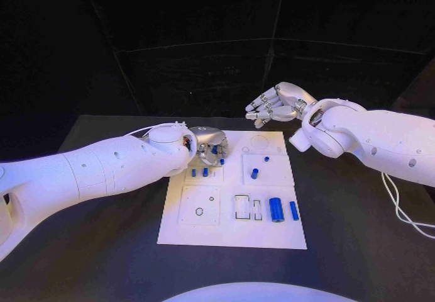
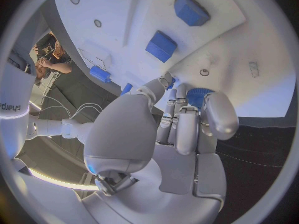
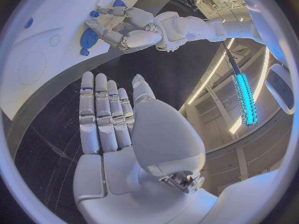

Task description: Assemble the parts on the task board

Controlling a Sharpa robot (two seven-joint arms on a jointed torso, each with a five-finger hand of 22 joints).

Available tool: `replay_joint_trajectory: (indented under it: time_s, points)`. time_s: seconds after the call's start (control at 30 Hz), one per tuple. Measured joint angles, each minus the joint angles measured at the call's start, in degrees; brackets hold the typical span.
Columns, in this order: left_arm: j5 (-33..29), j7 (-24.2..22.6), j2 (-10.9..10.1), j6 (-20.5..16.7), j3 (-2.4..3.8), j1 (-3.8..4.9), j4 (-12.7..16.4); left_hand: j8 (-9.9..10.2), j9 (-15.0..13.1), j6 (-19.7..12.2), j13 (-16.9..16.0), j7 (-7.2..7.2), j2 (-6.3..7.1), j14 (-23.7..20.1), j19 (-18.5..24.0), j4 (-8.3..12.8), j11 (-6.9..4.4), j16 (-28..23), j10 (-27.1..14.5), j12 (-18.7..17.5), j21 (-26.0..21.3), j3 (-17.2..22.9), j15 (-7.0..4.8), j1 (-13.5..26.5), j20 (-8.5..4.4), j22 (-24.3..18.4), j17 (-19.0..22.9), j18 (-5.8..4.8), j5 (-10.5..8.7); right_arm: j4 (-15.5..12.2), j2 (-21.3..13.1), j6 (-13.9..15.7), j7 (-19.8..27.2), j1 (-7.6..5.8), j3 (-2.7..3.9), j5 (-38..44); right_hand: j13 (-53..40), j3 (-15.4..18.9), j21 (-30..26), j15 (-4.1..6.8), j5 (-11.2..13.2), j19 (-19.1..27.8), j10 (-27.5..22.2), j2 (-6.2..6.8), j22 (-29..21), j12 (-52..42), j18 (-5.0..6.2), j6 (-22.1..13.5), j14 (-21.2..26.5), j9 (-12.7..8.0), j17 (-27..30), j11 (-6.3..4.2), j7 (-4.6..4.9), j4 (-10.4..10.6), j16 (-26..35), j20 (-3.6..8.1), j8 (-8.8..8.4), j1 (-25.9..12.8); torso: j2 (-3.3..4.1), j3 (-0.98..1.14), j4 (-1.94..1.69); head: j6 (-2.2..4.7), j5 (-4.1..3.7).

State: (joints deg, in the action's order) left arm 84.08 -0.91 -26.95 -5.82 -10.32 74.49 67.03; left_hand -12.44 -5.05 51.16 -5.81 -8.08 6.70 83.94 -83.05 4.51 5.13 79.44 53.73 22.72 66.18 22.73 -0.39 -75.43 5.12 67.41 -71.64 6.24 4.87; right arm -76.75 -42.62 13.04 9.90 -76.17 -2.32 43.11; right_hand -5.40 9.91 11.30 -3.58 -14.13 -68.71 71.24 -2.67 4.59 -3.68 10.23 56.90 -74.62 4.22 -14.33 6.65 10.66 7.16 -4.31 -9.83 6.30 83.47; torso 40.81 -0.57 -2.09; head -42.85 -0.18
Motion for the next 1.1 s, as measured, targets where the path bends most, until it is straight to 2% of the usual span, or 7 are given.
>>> replay_joint_trajectory:
  time_s: [0.1, 0.3, 0.7, 0.73, 0.77, 0.93, 1.1]
  points:
    - [0.00, 0.00, 0.07, 0.00, 0.00, -0.01, 0.11, 0.00, 0.00, 0.03, 0.01, 0.03, 0.00, 0.00, 0.20, 0.00, 0.00, 0.00, 0.00, -0.10, -0.01, 0.00, 0.00, 0.00, 0.20, -0.04, 0.00, 0.00, 0.00, 0.03, 0.02, 0.00, 0.00, 0.00, 0.00, 0.00, 0.03, 0.00, 0.00, 0.00, 0.00, 0.00, 0.00, 0.00, -0.01, 0.00, 0.00, 0.00, 0.00, 0.00, 0.00, 0.00, 0.00, 0.00, 0.00, 0.00, 0.00, 0.00, 0.01, -0.01, 0.00, 0.00, -0.01]
    - [0.00, -0.04, 0.19, 0.00, -0.01, -0.07, 0.17, 0.00, 0.00, 2.50, 0.11, 0.08, -0.11, 0.00, 0.20, -0.24, -0.20, 0.00, 0.89, -0.11, -0.01, 0.24, 0.00, 0.11, 0.20, 0.26, 0.18, 0.00, 0.00, 0.04, 0.06, -0.01, -0.01, 0.00, 0.00, 0.00, 0.02, 0.00, 0.00, 0.00, 0.00, 0.00, 0.00, 0.00, -0.01, 0.00, 0.00, 0.00, 0.00, 0.00, 0.00, 0.00, 0.00, 0.00, 0.00, 0.00, 0.00, 0.00, 0.03, -0.01, 0.01, -0.04, -0.01]
    - [0.00, -0.01, 0.27, 0.33, 0.04, -0.08, -0.14, -0.54, -0.33, 6.72, 0.40, 0.53, -2.24, 0.00, 0.00, 0.29, -1.08, 0.27, 4.55, -0.11, 1.57, 1.93, 0.00, -0.94, 0.00, 2.05, 0.23, 0.00, 0.00, 0.04, 0.06, -0.01, -0.01, 0.00, 0.00, 0.00, 0.01, 0.00, -0.11, 0.00, 0.00, 0.00, 0.00, 0.00, -0.01, 0.00, 0.00, 0.00, 0.00, 0.00, 0.00, 0.00, 0.00, 0.00, 0.00, 0.00, 0.00, 0.00, 0.03, -0.02, 0.02, -0.14, -0.09]
    - [-0.01, 0.00, 0.29, 0.40, 0.05, -0.06, -0.15, -0.67, -0.37, 7.01, 0.36, 0.64, -2.37, 0.00, 0.00, 0.23, -1.09, 0.45, 4.99, -0.12, 1.73, 2.13, 0.00, -1.06, -0.01, 2.17, 0.18, 0.00, -0.20, 0.04, 0.06, -0.01, -0.01, 0.00, 0.00, 0.00, 0.01, 0.00, -0.22, 0.00, 0.00, 0.00, 0.00, 0.00, 0.00, 0.00, 0.00, 0.00, 0.00, 0.00, 0.00, 0.00, 0.00, 0.00, 0.00, 0.00, 0.00, 0.00, 0.04, -0.03, 0.02, -0.16, -0.09]
    - [-0.01, 0.01, 0.30, 0.44, 0.06, -0.06, -0.15, -0.91, -0.47, 7.57, 0.25, 0.72, -2.50, 0.00, 0.00, 0.32, -1.24, 0.61, 5.60, -0.15, 1.86, 2.22, 0.00, -1.19, -0.01, 2.36, 0.10, -0.58, -0.40, 0.04, 0.06, -0.01, -0.01, 0.00, 0.00, 0.00, 0.01, 0.00, -0.22, 0.00, 0.00, 0.00, 0.00, 0.00, -0.01, 0.00, 0.00, 0.00, 0.00, 0.00, -0.01, 0.00, 0.00, 0.00, 0.00, 0.00, 0.00, 0.00, 0.04, -0.03, 0.02, -0.18, -0.10]
    - [-0.01, 0.01, 0.31, 0.39, 0.06, -0.06, -0.09, -1.33, -0.76, 9.56, -0.09, 1.14, -3.60, 0.11, -0.43, 1.06, -1.85, 0.88, 7.64, -0.20, 2.73, 2.94, -0.54, -1.97, -0.43, 3.24, -0.18, -0.60, -1.57, 0.06, 0.06, -0.01, -0.01, 0.00, 0.00, 0.00, 0.01, 0.00, -0.22, 0.00, 0.00, 0.00, 0.00, 0.00, 0.00, 0.00, 0.00, 0.00, 0.00, -0.01, 0.00, 0.00, 0.00, 0.00, 0.00, 0.00, 0.00, 0.00, 0.04, -0.04, 0.03, -0.25, -0.10]
    - [-0.01, -0.21, -0.20, -0.34, 0.00, -0.19, 0.41, -1.31, -0.96, 9.68, -0.11, 1.21, -4.07, -0.09, -0.52, 1.85, -2.06, 1.10, 8.42, -0.44, 3.18, 3.72, -0.74, -2.45, -0.52, 3.78, -0.51, -0.59, -2.01, 0.08, 0.07, -0.01, -0.01, 0.00, 0.00, 0.00, 0.01, 0.00, -0.22, 0.00, 0.00, 0.00, 0.00, 0.00, 0.00, 0.00, 0.00, 0.00, 0.00, -0.01, -0.01, 0.00, 0.00, 0.00, 0.00, 0.00, 0.00, 0.00, 0.04, -0.05, 0.03, -0.17, -0.07]
